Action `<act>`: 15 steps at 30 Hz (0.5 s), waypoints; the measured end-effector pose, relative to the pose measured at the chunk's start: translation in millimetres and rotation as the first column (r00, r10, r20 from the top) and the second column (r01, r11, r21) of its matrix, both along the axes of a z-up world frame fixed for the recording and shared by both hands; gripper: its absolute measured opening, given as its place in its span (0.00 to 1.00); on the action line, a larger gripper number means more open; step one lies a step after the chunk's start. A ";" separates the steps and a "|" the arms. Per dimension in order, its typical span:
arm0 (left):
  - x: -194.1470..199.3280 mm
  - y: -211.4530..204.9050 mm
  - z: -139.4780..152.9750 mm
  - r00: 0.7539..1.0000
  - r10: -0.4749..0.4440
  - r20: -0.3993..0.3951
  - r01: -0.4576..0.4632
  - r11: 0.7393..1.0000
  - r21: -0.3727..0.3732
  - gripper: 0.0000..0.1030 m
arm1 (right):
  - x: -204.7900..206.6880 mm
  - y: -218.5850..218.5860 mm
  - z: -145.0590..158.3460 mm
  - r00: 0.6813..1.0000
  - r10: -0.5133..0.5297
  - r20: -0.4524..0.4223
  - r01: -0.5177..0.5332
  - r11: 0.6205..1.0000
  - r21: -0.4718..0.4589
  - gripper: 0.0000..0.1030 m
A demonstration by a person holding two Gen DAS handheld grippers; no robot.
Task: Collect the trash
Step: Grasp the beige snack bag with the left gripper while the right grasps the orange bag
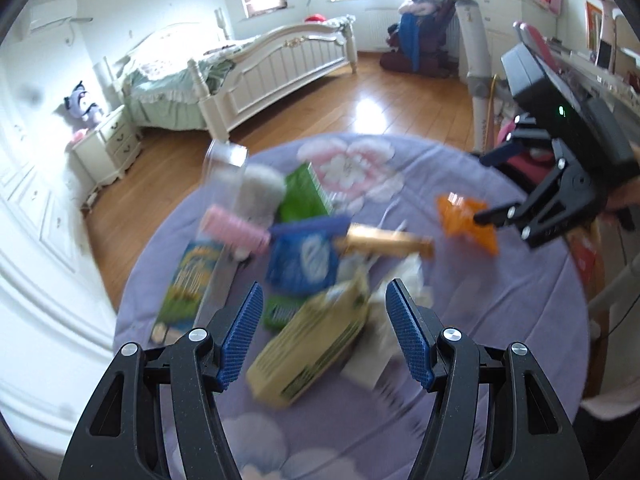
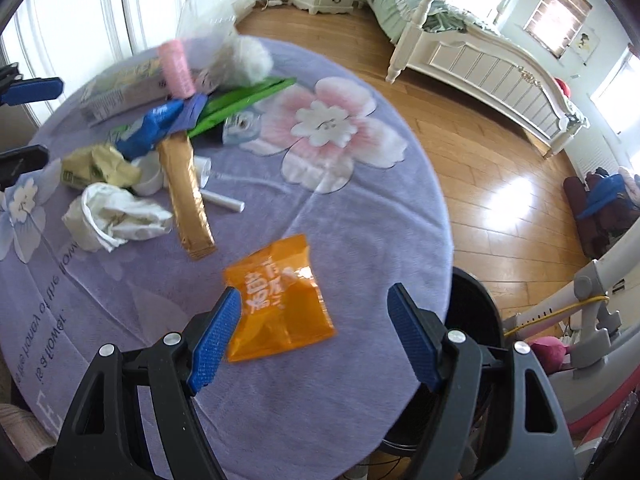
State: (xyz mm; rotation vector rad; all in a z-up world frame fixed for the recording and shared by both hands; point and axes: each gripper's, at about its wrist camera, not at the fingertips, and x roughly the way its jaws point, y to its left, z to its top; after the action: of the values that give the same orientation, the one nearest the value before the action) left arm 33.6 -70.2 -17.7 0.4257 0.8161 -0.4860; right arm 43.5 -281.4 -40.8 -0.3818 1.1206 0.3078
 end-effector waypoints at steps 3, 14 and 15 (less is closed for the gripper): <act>-1.9 18.2 -14.4 0.999 0.024 -0.032 -0.024 0.999 0.024 0.62 | -0.1 12.3 -12.0 0.999 0.023 -0.023 -0.023 1.000 -0.014 0.73; 18.1 21.5 -60.9 0.987 -0.049 -0.151 0.057 0.997 0.049 0.56 | 3.8 17.0 -27.9 0.996 0.033 -0.087 -0.032 0.999 0.012 0.72; 20.6 21.9 -63.8 0.986 -0.047 -0.161 0.056 0.997 0.048 0.55 | 4.3 16.5 -28.1 0.995 0.033 -0.092 -0.032 0.999 0.020 0.72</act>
State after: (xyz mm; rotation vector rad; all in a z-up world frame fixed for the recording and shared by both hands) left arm 54.2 -48.3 -81.5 0.4613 0.9761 -0.5530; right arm 47.8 -264.9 -68.9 -0.3728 1.2023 0.3674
